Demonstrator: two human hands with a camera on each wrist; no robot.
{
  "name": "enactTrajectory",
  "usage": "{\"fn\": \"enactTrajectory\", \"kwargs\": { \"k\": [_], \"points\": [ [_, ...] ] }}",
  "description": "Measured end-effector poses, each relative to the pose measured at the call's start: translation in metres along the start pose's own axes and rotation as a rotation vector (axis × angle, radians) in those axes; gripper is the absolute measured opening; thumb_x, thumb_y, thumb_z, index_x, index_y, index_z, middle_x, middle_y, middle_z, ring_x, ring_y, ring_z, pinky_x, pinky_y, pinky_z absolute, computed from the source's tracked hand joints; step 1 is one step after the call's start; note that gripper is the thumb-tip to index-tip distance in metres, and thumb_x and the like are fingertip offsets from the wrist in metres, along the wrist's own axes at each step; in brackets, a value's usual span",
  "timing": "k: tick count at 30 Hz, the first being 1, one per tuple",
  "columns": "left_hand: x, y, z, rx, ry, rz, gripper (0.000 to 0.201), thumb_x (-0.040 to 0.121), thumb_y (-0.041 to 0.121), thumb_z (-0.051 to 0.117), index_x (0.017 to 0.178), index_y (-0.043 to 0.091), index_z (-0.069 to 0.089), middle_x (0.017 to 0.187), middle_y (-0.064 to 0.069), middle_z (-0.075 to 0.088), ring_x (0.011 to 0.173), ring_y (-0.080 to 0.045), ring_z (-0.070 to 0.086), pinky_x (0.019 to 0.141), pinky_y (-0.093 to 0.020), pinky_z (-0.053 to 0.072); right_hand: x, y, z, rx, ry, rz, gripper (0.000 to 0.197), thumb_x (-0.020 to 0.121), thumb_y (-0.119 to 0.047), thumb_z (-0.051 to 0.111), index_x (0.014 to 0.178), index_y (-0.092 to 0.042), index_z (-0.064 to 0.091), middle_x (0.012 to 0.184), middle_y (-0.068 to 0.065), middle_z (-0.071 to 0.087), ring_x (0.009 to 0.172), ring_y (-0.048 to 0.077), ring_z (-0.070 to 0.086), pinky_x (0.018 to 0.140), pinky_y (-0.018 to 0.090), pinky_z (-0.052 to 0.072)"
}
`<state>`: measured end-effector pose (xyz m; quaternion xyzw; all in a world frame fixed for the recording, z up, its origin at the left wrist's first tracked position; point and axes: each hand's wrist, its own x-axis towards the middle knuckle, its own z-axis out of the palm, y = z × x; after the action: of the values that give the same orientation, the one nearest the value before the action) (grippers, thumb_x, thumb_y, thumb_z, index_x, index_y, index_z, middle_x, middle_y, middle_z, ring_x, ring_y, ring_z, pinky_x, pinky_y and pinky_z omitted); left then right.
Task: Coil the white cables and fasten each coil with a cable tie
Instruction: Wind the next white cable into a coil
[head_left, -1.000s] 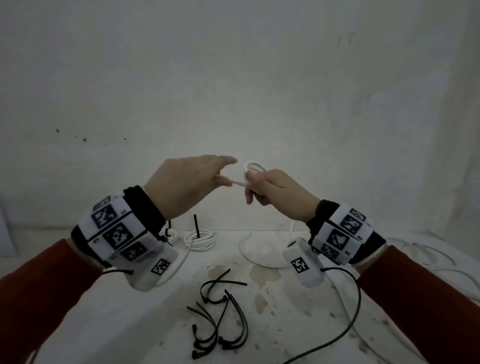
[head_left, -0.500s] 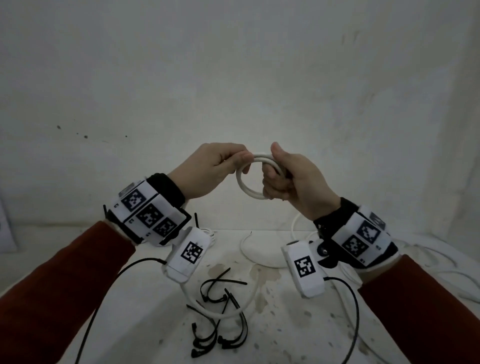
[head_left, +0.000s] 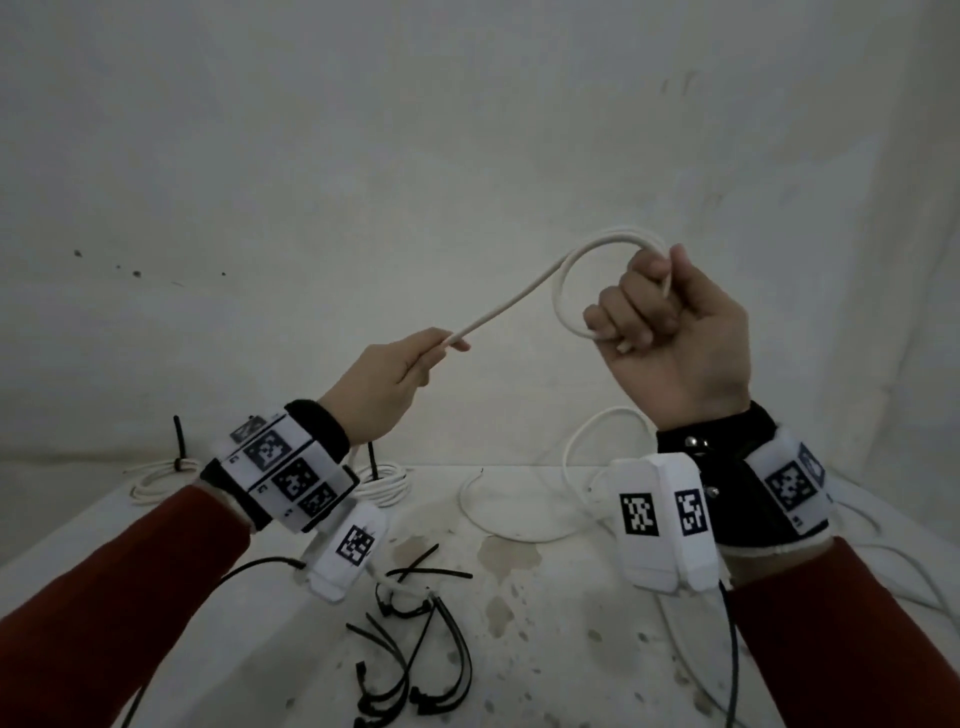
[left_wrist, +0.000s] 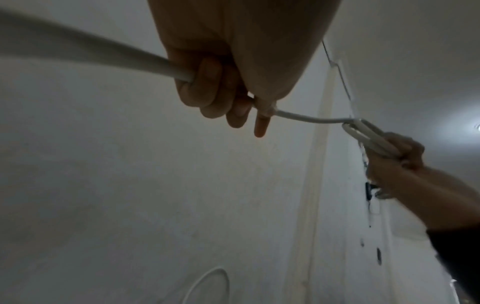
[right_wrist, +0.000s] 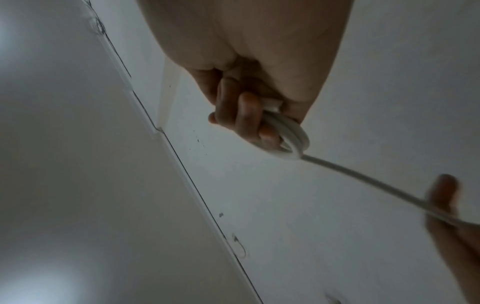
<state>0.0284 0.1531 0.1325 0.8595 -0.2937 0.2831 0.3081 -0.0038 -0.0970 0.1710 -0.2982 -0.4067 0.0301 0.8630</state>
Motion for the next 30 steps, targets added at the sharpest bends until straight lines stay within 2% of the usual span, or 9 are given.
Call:
{"fn": "enactTrajectory", "kwargs": {
  "k": [3,8,13,15,18,21,25,27,30],
  "points": [
    [-0.013,-0.019,0.015,0.146,-0.065,-0.011,0.032,0.101,0.02,0.035,0.129,0.021,0.05,0.069,-0.002,0.052,0.064,-0.02,0.05,0.058,-0.018,0.034,-0.001,-0.005,-0.006,0.06,0.065,-0.124,0.032,0.099,-0.025,0.029,0.08,-0.012,0.052,0.051,-0.004,0.035,0.049,0.013,0.032,0.059,0.026,0.034],
    [-0.038,-0.022,0.031,0.536,-0.365,-0.104,0.065,0.093,0.0,0.036,0.148,0.027,0.014,0.114,-0.001,0.052,0.087,-0.017,0.05,0.071,-0.03,0.042,0.008,-0.002,-0.027,0.075,0.156,-0.241,0.016,0.095,-0.024,0.039,0.091,-0.012,0.049,0.064,-0.003,0.048,0.061,0.012,0.049,0.073,0.025,0.037],
    [-0.055,0.001,0.035,0.627,-0.431,0.013,0.072,0.087,-0.006,0.037,0.148,0.024,0.014,0.13,0.003,0.046,0.105,-0.019,0.054,0.082,-0.037,0.049,0.016,0.015,-0.049,-0.287,0.347,-0.363,0.019,0.102,-0.013,0.036,0.092,-0.008,0.052,0.071,-0.002,0.064,0.067,0.015,0.062,0.073,0.028,0.051],
    [-0.058,0.011,0.032,0.642,-0.381,0.123,0.075,0.082,-0.008,0.046,0.146,0.023,0.023,0.126,0.005,0.051,0.1,-0.018,0.057,0.073,-0.034,0.051,0.016,0.024,-0.057,-0.618,0.379,-0.402,0.014,0.102,-0.01,0.041,0.092,-0.008,0.051,0.072,-0.003,0.068,0.068,0.017,0.065,0.074,0.031,0.053],
    [-0.062,0.012,0.022,0.691,-0.243,0.389,0.085,0.048,-0.012,0.071,0.124,0.02,0.048,0.087,0.009,0.061,0.063,-0.011,0.06,0.037,-0.023,0.041,0.013,0.036,-0.065,-1.007,0.381,-0.395,0.013,0.1,-0.007,0.045,0.09,-0.012,0.052,0.072,-0.003,0.069,0.069,0.017,0.067,0.073,0.029,0.053],
    [-0.064,0.007,0.012,0.66,-0.212,0.479,0.079,0.049,-0.012,0.064,0.119,0.023,0.05,0.081,0.011,0.058,0.06,-0.011,0.058,0.034,-0.021,0.037,0.007,0.043,-0.067,-1.3,0.284,-0.309,0.015,0.098,-0.005,0.047,0.088,-0.016,0.051,0.074,-0.001,0.067,0.066,0.013,0.065,0.071,0.027,0.053],
    [-0.055,0.013,-0.014,0.683,-0.178,0.472,0.061,0.063,-0.001,0.048,0.118,0.026,0.052,0.083,0.012,0.059,0.066,-0.011,0.059,0.04,-0.016,0.026,-0.003,0.047,-0.063,-1.918,-0.131,-0.061,0.01,0.098,-0.016,0.048,0.088,-0.013,0.048,0.074,-0.005,0.067,0.063,0.019,0.061,0.064,0.039,0.05],
    [-0.05,0.012,-0.028,0.682,-0.152,0.433,0.062,0.063,-0.004,0.046,0.116,0.026,0.054,0.082,0.01,0.058,0.068,-0.014,0.059,0.039,-0.019,0.028,-0.009,0.046,-0.059,-1.945,-0.288,0.056,0.021,0.1,-0.021,0.044,0.08,-0.015,0.04,0.069,0.0,0.061,0.06,0.019,0.056,0.061,0.039,0.046],
    [-0.039,0.004,-0.039,0.685,-0.095,0.386,0.062,0.065,-0.01,0.046,0.113,0.028,0.054,0.081,0.008,0.056,0.069,-0.019,0.057,0.041,-0.018,0.026,-0.018,0.043,-0.047,-1.695,-0.302,0.2,0.035,0.101,-0.029,0.042,0.075,-0.006,0.046,0.063,-0.01,0.046,0.055,0.004,0.045,0.057,0.019,0.034]
  ]
}}
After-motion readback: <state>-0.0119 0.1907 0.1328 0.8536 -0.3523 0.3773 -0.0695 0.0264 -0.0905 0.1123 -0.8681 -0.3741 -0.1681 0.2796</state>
